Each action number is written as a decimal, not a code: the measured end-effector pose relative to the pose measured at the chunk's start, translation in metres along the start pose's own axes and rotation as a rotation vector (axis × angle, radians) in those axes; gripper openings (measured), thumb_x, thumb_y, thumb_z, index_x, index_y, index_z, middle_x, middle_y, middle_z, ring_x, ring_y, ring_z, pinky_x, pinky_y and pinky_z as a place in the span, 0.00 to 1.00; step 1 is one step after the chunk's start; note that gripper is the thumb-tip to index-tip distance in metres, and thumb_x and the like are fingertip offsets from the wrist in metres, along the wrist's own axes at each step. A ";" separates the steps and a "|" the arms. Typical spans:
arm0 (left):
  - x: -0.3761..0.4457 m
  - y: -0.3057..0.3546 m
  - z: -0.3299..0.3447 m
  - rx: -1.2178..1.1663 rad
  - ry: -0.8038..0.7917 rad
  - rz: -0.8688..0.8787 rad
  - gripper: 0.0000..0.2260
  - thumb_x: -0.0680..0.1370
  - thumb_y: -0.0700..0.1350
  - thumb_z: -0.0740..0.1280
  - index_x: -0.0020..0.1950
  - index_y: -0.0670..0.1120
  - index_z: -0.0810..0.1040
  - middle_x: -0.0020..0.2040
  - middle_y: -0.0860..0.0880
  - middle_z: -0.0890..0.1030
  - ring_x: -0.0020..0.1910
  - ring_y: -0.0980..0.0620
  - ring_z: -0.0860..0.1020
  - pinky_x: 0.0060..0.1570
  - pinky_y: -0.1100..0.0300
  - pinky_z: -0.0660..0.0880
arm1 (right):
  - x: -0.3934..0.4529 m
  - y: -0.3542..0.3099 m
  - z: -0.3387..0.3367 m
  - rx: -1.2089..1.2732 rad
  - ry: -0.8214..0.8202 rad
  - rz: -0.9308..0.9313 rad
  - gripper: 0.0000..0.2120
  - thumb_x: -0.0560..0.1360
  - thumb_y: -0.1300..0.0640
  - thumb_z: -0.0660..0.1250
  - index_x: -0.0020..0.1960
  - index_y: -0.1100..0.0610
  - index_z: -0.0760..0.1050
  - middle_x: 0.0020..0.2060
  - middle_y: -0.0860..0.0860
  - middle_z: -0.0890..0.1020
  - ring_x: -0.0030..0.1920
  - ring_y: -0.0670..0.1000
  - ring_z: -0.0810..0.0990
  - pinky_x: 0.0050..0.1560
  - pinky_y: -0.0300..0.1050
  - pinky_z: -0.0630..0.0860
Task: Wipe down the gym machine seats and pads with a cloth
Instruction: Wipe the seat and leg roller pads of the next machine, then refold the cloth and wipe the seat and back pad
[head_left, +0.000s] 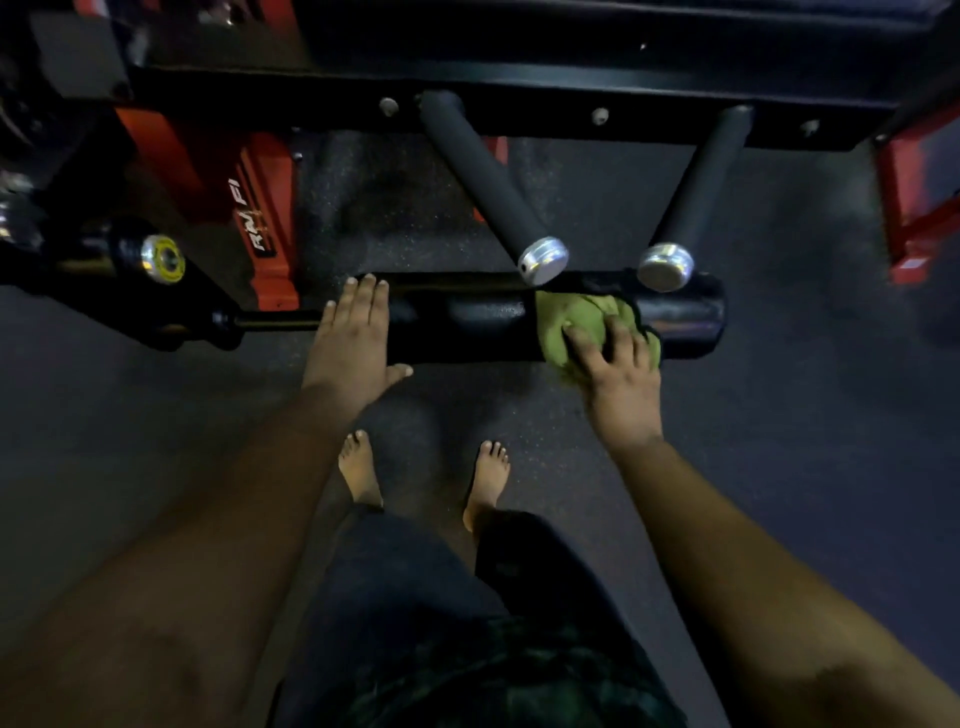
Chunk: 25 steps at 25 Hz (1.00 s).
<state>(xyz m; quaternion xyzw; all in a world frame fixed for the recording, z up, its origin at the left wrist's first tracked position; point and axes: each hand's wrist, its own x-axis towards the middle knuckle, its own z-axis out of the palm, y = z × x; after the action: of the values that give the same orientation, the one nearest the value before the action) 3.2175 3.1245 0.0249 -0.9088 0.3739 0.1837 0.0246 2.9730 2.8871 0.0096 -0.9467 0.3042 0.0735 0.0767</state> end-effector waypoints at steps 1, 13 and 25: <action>-0.003 0.009 -0.005 -0.030 -0.042 -0.030 0.54 0.70 0.63 0.75 0.82 0.42 0.46 0.83 0.41 0.50 0.82 0.42 0.49 0.79 0.43 0.53 | -0.004 0.000 -0.010 0.010 -0.029 0.027 0.36 0.74 0.61 0.68 0.77 0.40 0.60 0.73 0.61 0.62 0.67 0.67 0.67 0.61 0.63 0.72; -0.145 0.119 -0.055 -0.003 -0.151 0.187 0.47 0.75 0.69 0.65 0.83 0.49 0.45 0.83 0.45 0.46 0.82 0.45 0.49 0.77 0.45 0.55 | -0.137 -0.021 -0.095 0.374 -0.125 0.216 0.19 0.75 0.52 0.68 0.65 0.51 0.70 0.58 0.54 0.75 0.58 0.59 0.76 0.50 0.53 0.76; -0.213 0.245 -0.088 0.029 -0.083 0.367 0.46 0.76 0.70 0.63 0.83 0.50 0.43 0.83 0.47 0.44 0.82 0.47 0.47 0.79 0.45 0.52 | -0.238 0.101 -0.172 0.151 -0.020 0.264 0.20 0.73 0.51 0.69 0.64 0.44 0.71 0.57 0.47 0.78 0.58 0.54 0.78 0.60 0.59 0.71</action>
<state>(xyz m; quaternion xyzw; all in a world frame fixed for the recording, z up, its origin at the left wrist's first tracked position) 2.9376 3.0748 0.2048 -0.8164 0.5348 0.2171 0.0194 2.7383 2.9078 0.2112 -0.8892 0.4297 0.0693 0.1406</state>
